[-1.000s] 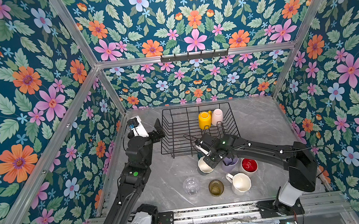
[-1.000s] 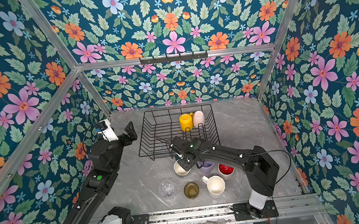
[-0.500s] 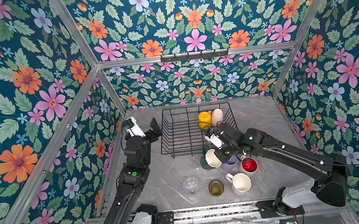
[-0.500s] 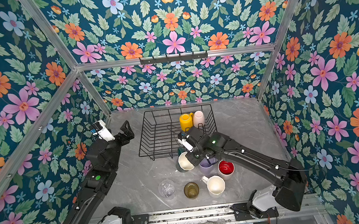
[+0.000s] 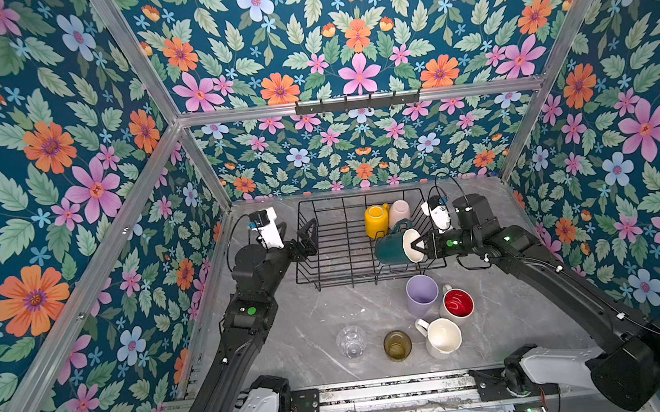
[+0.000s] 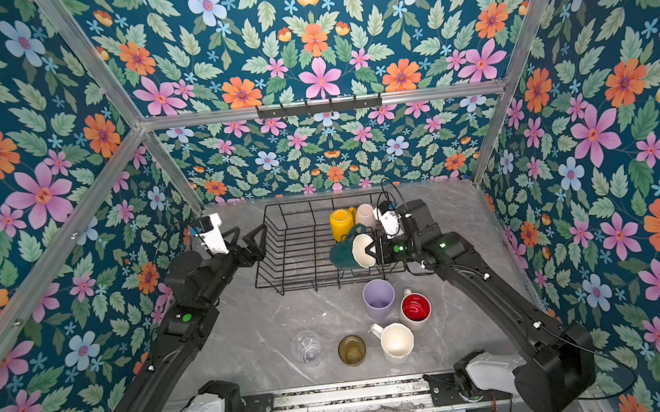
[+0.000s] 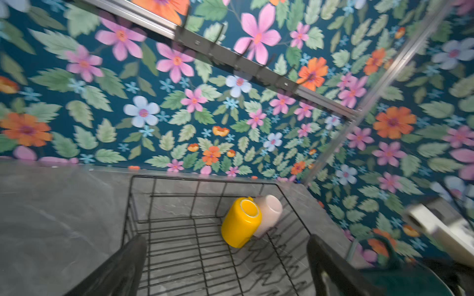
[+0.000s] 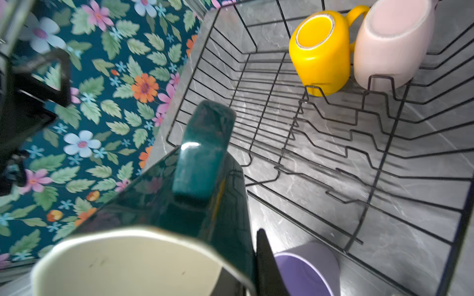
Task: Load the cups into the dish rack
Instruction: 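Carry the green mug over the rack while the left gripper reaches toward it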
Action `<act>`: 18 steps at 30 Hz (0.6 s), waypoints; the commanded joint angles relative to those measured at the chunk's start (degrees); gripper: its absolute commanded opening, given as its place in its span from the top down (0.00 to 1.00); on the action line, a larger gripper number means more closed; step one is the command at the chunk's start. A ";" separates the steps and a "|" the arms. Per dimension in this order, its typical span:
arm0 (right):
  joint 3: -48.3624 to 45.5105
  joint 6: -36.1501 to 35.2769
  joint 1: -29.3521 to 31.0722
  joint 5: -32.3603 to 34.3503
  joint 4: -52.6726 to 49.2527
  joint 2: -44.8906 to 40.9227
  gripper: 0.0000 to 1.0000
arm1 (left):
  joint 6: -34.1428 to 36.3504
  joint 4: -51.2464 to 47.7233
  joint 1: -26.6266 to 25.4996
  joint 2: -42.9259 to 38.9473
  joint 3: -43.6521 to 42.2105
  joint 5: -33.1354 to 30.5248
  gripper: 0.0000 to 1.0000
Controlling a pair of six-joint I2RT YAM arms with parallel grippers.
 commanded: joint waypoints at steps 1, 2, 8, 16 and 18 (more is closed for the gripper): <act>-0.33 4.43 -1.15 -8.08 13.41 -0.69 1.00 | -2.14 10.87 0.11 1.23 -1.39 16.97 0.02; -0.44 4.27 -1.14 -8.43 14.36 -0.77 1.00 | -2.78 13.26 0.10 1.80 -1.94 19.77 0.02; -1.93 3.80 -1.15 -11.11 21.96 -1.61 1.00 | -7.20 26.04 0.10 5.68 -2.83 36.00 0.02; -3.30 2.02 -1.18 -18.08 30.82 -1.76 1.00 | -20.47 46.95 0.16 10.54 -5.23 44.60 0.01; -4.05 1.80 -1.15 -19.54 33.23 -1.99 1.00 | -22.36 49.14 0.10 11.52 -5.14 45.70 0.00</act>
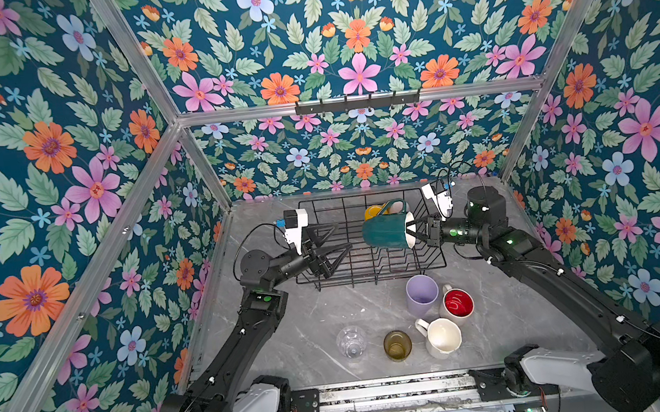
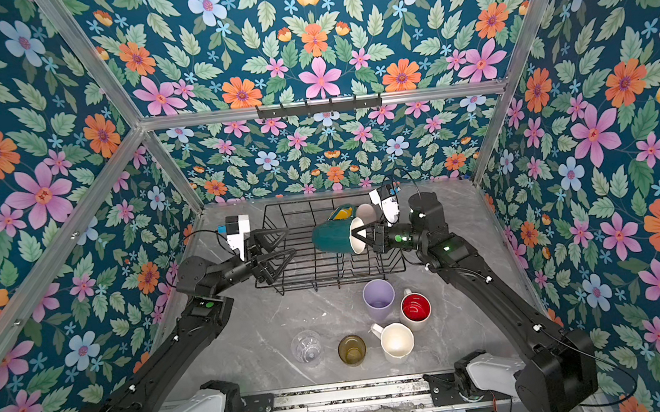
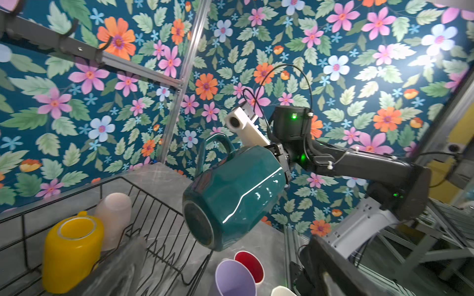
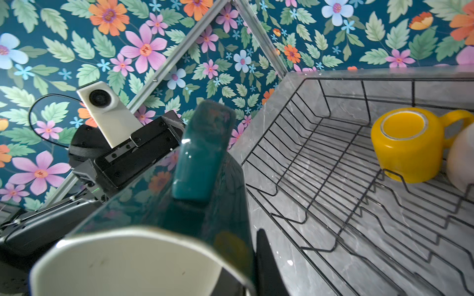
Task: Load the cups into the dish rack
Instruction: 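Carry the green mug over the rack while the left gripper reaches toward it, then grasp the green mug's handle with the left gripper beside the right gripper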
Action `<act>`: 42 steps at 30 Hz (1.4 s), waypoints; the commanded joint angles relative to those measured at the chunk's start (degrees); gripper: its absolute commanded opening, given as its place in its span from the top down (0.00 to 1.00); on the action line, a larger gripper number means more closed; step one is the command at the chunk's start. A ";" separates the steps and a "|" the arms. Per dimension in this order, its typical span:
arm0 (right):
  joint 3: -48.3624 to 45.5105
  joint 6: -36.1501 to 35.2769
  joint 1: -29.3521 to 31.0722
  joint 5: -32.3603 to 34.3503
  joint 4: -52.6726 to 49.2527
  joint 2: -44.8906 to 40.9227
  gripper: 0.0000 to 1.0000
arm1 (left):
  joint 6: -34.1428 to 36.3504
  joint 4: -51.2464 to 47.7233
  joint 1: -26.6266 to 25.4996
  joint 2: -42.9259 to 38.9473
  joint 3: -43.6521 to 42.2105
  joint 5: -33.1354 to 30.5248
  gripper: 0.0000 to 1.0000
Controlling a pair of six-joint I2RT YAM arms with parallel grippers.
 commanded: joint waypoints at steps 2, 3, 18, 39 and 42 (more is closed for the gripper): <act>-1.14 -0.79 0.14 -5.87 12.15 -0.78 1.00 | -7.33 11.85 0.10 1.43 0.14 5.35 0.00; -1.58 -0.80 0.16 -6.37 13.39 -0.96 1.00 | -8.18 13.04 0.01 1.72 0.24 5.90 0.00; 1.14 -7.10 6.38 -9.88 12.93 -0.75 1.00 | -10.76 15.00 -0.01 1.74 0.07 7.40 0.00; 7.04 -4.54 9.71 -11.38 16.50 6.78 1.00 | -15.95 23.01 -0.35 1.92 -0.91 10.58 0.01; 7.94 -4.69 10.79 -11.12 16.45 7.94 1.00 | -15.98 23.14 -0.42 1.83 -1.03 10.58 0.00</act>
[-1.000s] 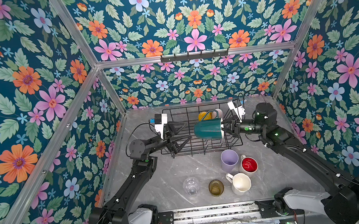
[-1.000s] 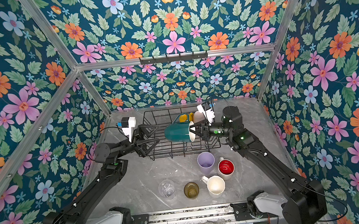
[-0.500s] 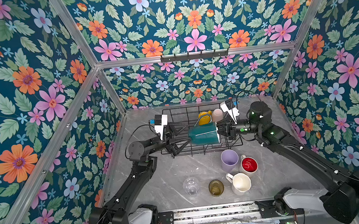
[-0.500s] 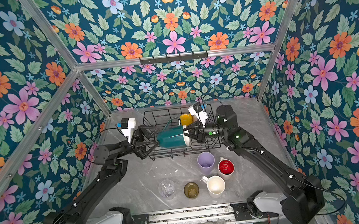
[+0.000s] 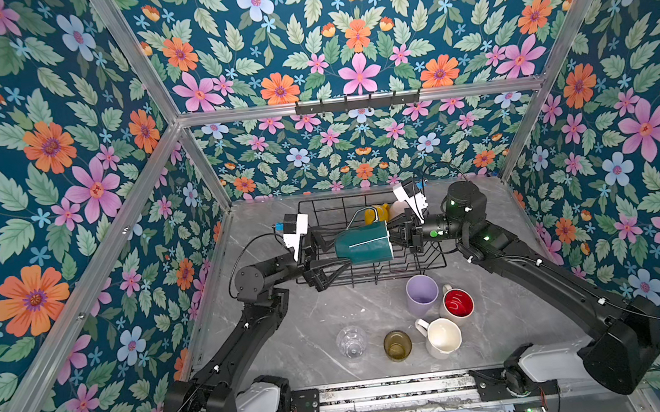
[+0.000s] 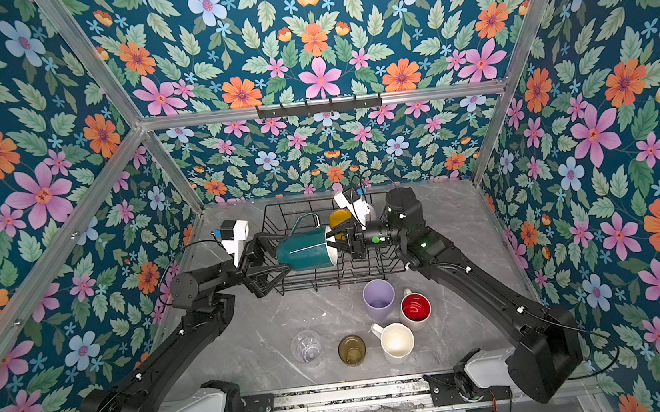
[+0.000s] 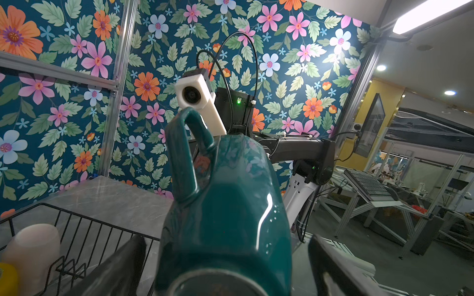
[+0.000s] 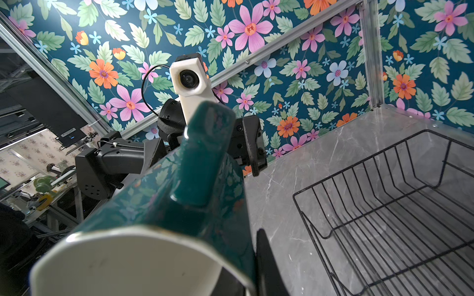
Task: Load the cups into the dish rack
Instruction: 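Grasp the green mug's handle with the left gripper beside the right gripper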
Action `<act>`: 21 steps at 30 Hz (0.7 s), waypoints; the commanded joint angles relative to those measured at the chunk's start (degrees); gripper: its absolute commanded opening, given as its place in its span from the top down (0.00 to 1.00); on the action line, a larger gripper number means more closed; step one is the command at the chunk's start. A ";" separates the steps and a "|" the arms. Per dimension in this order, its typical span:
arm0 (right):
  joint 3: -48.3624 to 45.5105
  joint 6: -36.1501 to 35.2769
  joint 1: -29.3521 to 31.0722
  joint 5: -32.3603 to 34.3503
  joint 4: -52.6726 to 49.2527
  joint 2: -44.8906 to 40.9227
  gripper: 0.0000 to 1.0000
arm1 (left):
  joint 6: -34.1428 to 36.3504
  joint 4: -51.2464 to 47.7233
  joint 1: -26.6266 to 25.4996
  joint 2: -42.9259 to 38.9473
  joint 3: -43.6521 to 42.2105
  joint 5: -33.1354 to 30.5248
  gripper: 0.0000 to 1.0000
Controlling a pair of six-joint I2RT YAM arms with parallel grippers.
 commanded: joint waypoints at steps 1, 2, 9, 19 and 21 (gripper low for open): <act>1.21 0.93 1.00 -0.69 5.05 0.80 1.00 | -0.69 2.51 -0.07 -0.10 0.03 0.70 0.00; 1.46 0.93 1.21 -0.67 5.03 1.09 1.00 | -0.77 2.58 -0.06 -0.07 -0.01 0.75 0.01; 3.31 0.97 2.79 -0.54 5.40 3.17 1.00 | -1.06 2.80 -0.08 -0.46 0.03 1.31 0.01; 5.33 1.19 4.00 -0.48 5.78 5.48 1.00 | -1.14 2.83 -0.15 -0.63 -0.17 1.93 0.03; 5.53 1.12 4.22 -0.56 5.73 5.76 1.00 | -1.22 2.86 -0.24 -0.72 -0.06 2.08 0.04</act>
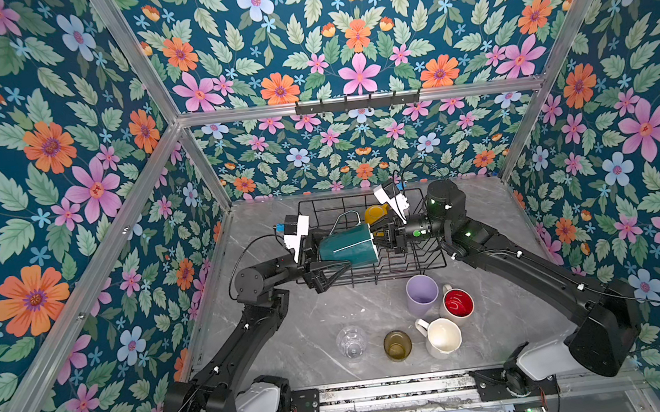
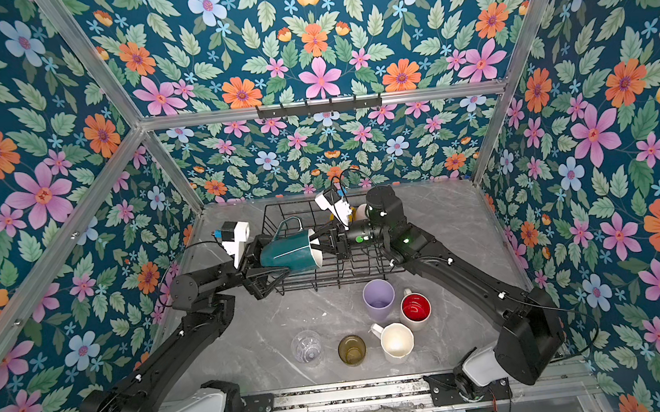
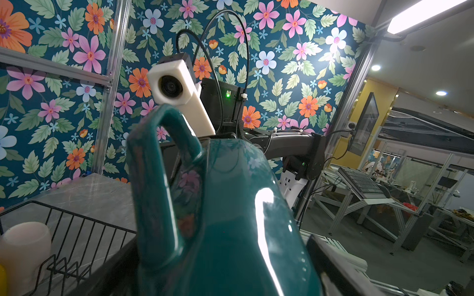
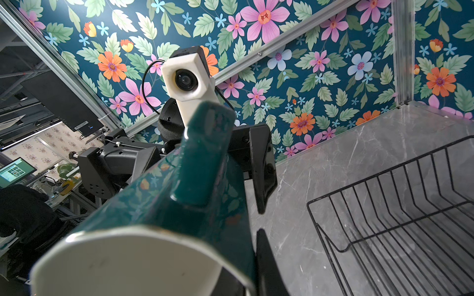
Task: Load the cups into the dish rack
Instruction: 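Grasp the green mug's handle with the left gripper beside the right gripper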
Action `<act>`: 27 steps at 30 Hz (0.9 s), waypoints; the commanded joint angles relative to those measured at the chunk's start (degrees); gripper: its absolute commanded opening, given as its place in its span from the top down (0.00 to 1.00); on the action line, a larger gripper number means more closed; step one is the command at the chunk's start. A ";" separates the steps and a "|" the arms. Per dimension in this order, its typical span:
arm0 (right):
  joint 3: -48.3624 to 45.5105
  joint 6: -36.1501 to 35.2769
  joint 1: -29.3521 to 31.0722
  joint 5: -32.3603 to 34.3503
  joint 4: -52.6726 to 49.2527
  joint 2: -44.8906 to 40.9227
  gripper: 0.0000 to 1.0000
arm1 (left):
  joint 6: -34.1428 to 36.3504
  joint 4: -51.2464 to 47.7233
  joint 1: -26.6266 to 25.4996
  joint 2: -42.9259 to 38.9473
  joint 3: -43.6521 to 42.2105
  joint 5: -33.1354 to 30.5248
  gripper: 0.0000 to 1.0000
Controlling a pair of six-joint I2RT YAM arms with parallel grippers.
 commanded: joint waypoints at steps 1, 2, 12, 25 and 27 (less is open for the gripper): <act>0.97 1.17 0.35 -0.97 5.22 0.16 1.00 | -0.22 2.19 -0.07 -0.32 0.31 1.05 0.05; 0.99 1.19 0.40 -1.06 5.10 0.34 1.00 | -0.26 2.28 -0.03 -0.41 0.29 1.13 0.06; 1.78 0.87 1.32 -1.32 3.98 1.28 1.00 | -1.18 3.89 -0.08 0.03 0.49 1.65 0.18; 0.90 1.10 1.33 0.43 2.16 0.38 1.00 | -2.84 6.36 -0.08 -0.42 1.06 0.89 0.88; 0.90 1.10 1.33 0.56 1.83 0.29 1.00 | -2.83 6.31 -0.07 -0.42 1.17 0.78 0.97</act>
